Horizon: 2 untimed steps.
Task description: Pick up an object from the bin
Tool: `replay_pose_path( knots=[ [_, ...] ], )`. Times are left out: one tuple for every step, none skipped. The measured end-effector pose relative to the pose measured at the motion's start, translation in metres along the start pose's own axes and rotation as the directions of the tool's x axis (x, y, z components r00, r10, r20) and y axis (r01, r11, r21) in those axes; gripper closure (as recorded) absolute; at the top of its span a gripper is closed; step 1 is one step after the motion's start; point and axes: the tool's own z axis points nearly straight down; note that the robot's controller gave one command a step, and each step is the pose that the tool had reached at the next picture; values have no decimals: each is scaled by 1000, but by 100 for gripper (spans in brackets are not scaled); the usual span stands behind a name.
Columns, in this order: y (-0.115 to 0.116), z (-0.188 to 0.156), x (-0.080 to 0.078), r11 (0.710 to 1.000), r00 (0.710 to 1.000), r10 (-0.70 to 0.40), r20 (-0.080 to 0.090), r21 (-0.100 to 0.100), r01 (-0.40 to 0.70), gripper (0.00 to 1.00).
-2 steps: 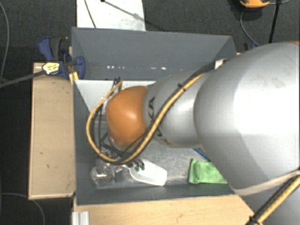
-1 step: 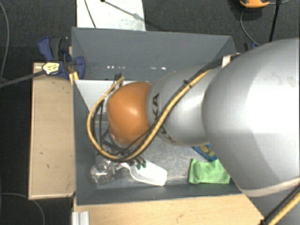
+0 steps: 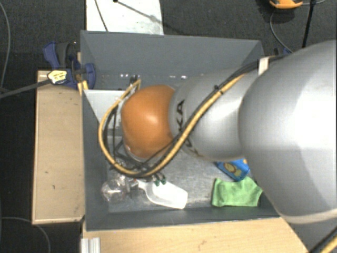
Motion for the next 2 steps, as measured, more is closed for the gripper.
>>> replay_pose_path(
  knots=[
    [0,-20,0,1000,1000,1,3,0,-1,100],
    [0,-40,0,1000,1000,2,3,0,-2,100]
  ],
)
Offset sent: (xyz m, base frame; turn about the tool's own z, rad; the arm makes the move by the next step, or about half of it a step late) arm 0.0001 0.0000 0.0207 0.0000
